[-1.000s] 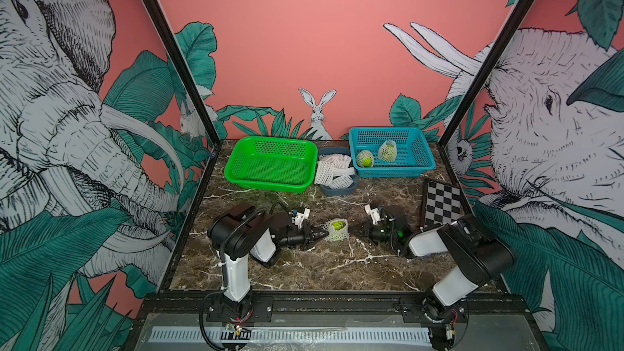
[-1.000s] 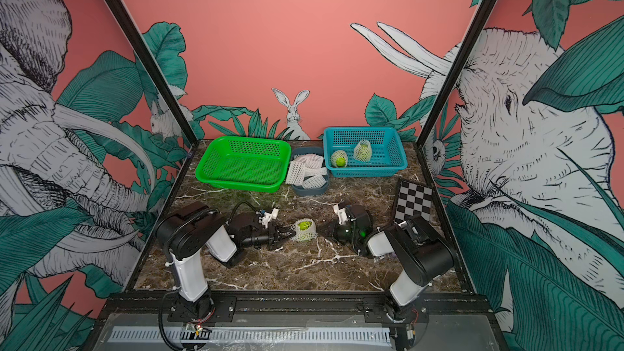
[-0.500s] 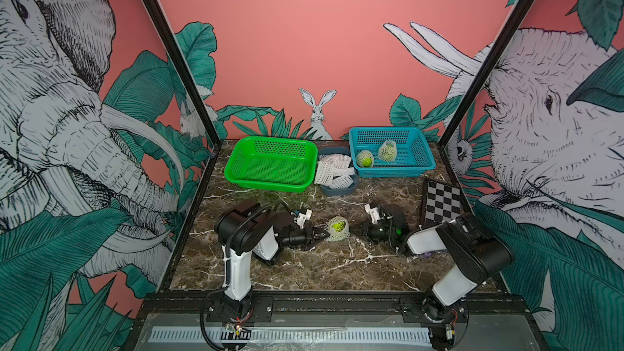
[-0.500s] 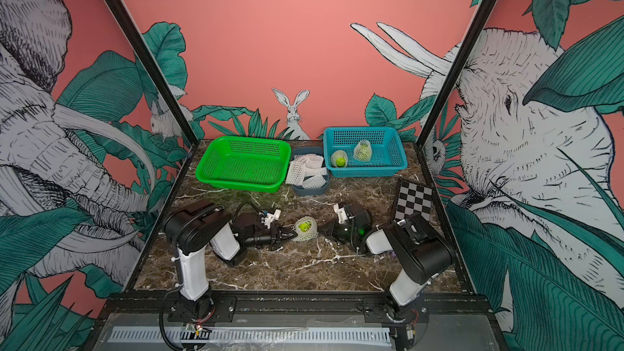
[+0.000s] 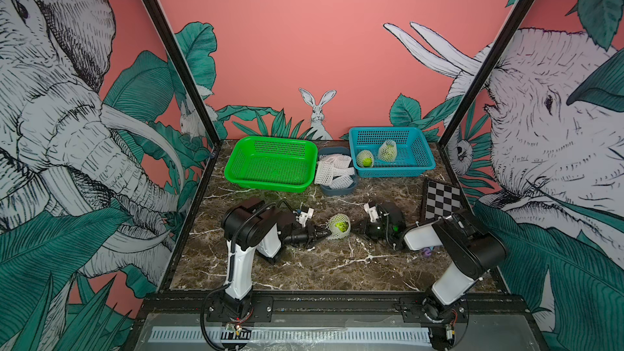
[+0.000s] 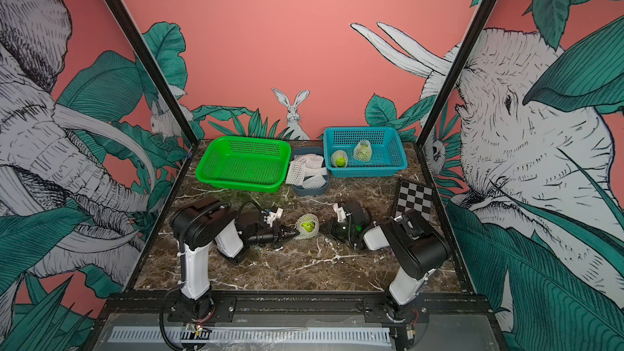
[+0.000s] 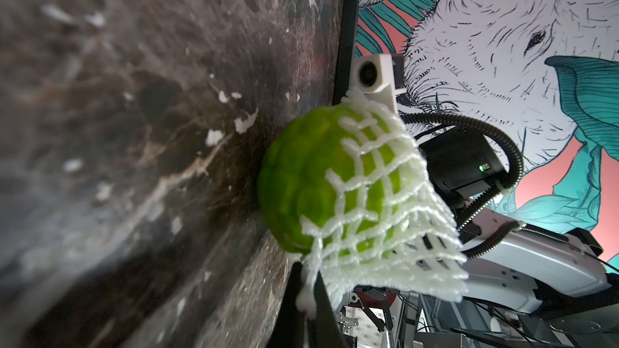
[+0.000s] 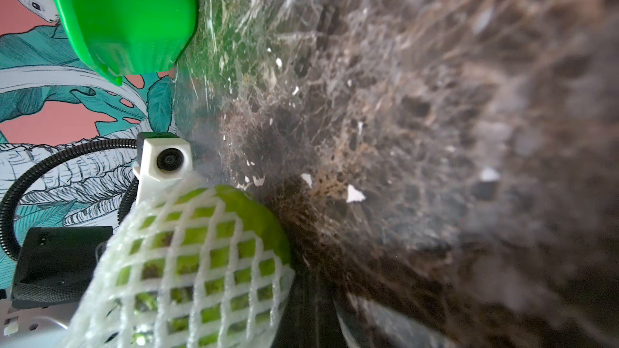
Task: Sleeve custard apples in foam nets
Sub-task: Put on the foam net on the custard apple.
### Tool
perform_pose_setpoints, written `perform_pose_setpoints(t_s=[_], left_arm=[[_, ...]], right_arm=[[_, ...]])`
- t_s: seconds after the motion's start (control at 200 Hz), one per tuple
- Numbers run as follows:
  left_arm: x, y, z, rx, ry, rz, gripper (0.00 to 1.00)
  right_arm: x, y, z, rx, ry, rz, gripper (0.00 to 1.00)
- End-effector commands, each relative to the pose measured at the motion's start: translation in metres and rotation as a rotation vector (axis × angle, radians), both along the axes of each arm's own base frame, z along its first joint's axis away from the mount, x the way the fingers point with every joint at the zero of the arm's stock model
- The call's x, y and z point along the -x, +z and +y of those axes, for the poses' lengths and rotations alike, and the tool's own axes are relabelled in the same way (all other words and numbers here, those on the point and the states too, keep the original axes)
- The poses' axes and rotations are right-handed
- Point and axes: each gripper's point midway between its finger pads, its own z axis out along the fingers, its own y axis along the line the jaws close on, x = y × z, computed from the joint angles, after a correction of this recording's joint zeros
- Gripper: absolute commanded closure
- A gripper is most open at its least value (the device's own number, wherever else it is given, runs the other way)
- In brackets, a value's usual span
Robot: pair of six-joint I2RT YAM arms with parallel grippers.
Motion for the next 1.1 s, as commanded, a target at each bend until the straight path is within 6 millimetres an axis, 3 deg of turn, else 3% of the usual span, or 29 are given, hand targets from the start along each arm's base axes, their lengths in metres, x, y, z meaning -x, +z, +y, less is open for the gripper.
perform_pose_setpoints(t_s=[0.0,0.27,0.525,0.725,0.86,0.935,0.95,1.095], left_arm=[[0.005,-0.012,0.001,-0.024,-0.003,0.049,1.00],[-0.005,-0.006,0.005,-0.020,0.035,0.032,1.00],[-0.013,-0.013,0.007,-0.039,0.061,0.049,1.00],[-0.014,-0.014,0.008,-0.041,0.066,0.053,1.00],[-0.014,-0.012,0.008,-0.034,0.070,0.047,1.00],[-0.014,-0.011,0.008,-0.032,0.070,0.044,1.00],[-0.014,-0.011,0.008,-0.032,0.070,0.046,1.00],[-0.014,-0.009,0.008,-0.029,0.070,0.041,1.00]], right_arm=[[-0.006,0.003,0.004,0.006,-0.003,-0.025,1.00],[-0.022,0.020,0.007,-0.013,-0.042,-0.068,1.00],[-0.029,0.005,0.000,0.127,-0.040,-0.024,1.00],[-0.028,0.006,-0.005,0.176,-0.032,-0.015,1.00],[-0.031,0.014,-0.009,0.190,-0.046,-0.037,0.74],[-0.031,0.011,-0.015,0.225,-0.054,-0.029,0.65],[-0.032,0.021,-0.015,0.215,-0.057,-0.053,0.63],[-0.035,0.036,-0.024,0.229,-0.072,-0.088,0.60]])
